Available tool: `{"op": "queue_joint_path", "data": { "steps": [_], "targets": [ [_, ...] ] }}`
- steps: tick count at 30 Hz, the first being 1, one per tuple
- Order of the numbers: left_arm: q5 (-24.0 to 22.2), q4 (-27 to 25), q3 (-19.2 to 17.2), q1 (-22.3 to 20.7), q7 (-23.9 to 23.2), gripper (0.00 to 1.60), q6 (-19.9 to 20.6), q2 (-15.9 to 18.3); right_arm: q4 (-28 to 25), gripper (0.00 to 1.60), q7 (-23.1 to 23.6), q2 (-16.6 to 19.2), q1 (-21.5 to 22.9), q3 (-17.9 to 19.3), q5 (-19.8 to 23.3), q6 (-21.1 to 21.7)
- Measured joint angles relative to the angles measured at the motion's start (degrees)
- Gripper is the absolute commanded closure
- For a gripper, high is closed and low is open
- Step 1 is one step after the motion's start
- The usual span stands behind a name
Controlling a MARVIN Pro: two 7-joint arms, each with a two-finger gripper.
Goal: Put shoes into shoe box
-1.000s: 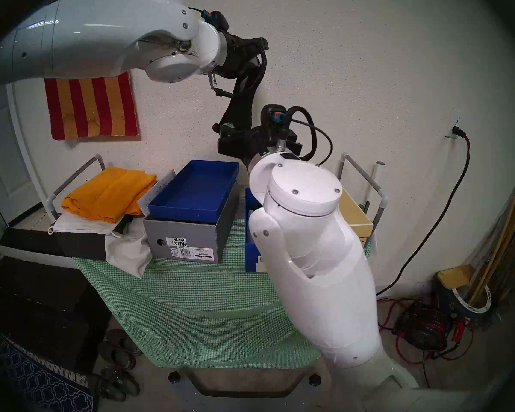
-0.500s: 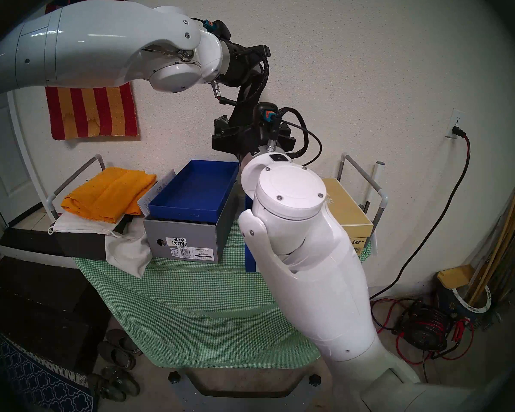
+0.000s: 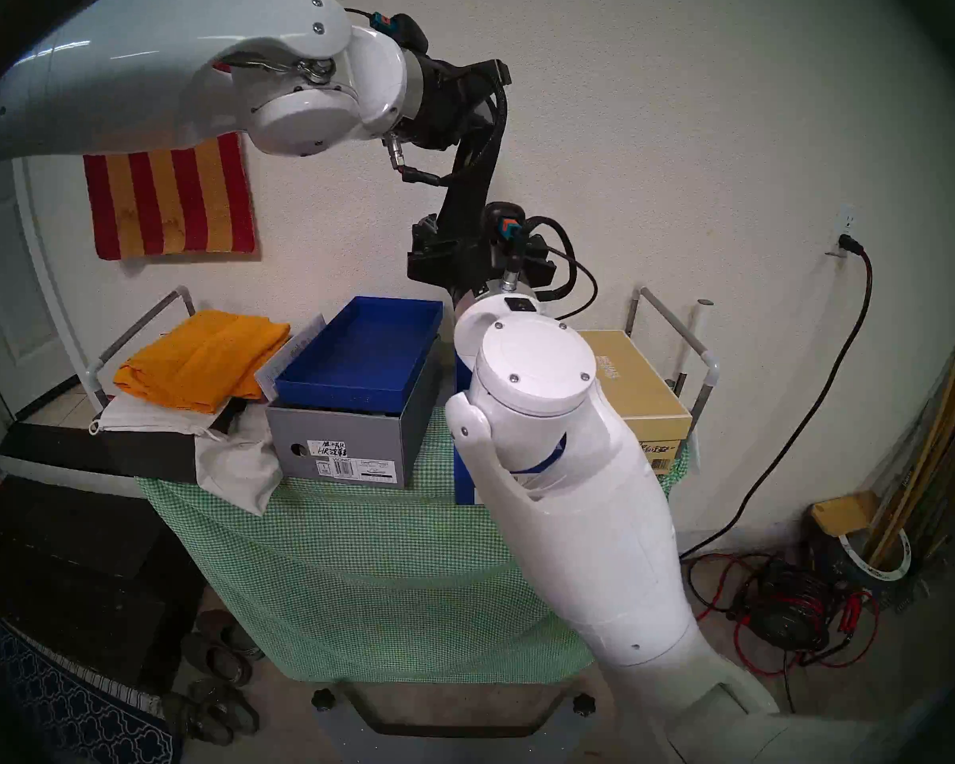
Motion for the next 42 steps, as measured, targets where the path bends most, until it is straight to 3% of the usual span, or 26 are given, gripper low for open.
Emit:
{"op": "queue_joint_path", "data": {
  "steps": [4, 5, 7, 10, 20, 22, 23, 24, 26, 27, 30, 39, 41, 42],
  "targets": [
    [0.01, -1.93, 0.05, -1.27, 1.22, 1.60, -0.03, 1.22, 0.59, 0.27, 0.00, -0.22, 0.16, -0.61, -0.62, -0.81],
    [0.04, -2.26, 0.09, -1.51, 1.45, 1.60, -0.03, 1.46, 0.70, 0.26, 0.00, -0.28, 0.22, -0.72, -0.74, -0.96],
    [0.24, -3.34, 0.21, -2.34, 2.27, 1.60, -0.02, 2.36, 1.04, 0.08, -0.09, -0.51, 0.43, -1.18, -1.30, -1.71],
    [0.41, -3.95, 0.30, -2.78, 2.76, 1.60, -0.01, 2.94, 1.10, 0.00, -0.41, -0.66, 0.67, -1.54, -1.94, -2.34],
    [0.71, -4.84, 0.28, -3.14, 3.47, 1.60, 0.18, 3.61, -0.42, 0.00, -1.76, -0.71, 2.26, 0.89, -3.94, -4.45],
    [0.71, -4.84, 0.19, -3.14, 3.47, 1.60, 0.23, 3.61, -0.88, 0.78, -1.79, -0.61, 2.60, 1.54, -4.09, -4.56],
    [0.71, -4.83, 0.14, -3.14, 3.47, 1.60, 0.28, 3.61, -1.13, 0.88, -1.79, -0.55, 2.74, 1.86, -4.11, -4.57],
    [0.70, -4.82, 0.10, -3.14, 3.46, 1.60, 0.32, 3.61, -1.32, 1.11, -1.79, -0.51, 2.81, 2.07, -4.10, -4.57],
    [0.59, -4.77, 0.00, -3.14, 3.39, 1.60, 0.49, 3.60, -1.98, 1.22, -1.48, -0.35, 2.93, 2.63, -3.76, -4.45],
    [0.53, -4.79, -0.09, -3.14, 3.32, 1.60, 0.60, 3.57, -2.29, 1.45, -1.10, -0.28, 2.95, 2.86, -3.30, -4.22],
    [0.37, -4.93, -0.22, -3.17, 3.34, 1.60, 0.81, 3.55, -3.13, 1.60, -0.21, 0.01, 2.84, 3.55, -2.17, -3.24],
    [0.21, -5.76, -0.16, -3.54, 4.30, 1.60, 1.56, 3.83, -4.12, 1.60, 1.05, 0.54, 1.91, 4.28, -0.49, -1.53],
    [0.21, -5.71, -0.15, -3.55, 3.80, 0.00, 2.90, 4.16, -4.09, 1.60, 0.85, 0.37, 1.60, 4.32, -0.41, -1.59],
    [0.20, -5.65, -0.16, -3.55, 3.61, 0.00, 3.26, 4.24, -4.05, 1.60, 0.72, 0.27, 1.52, 4.34, -0.40, -1.66]
  ]
}}
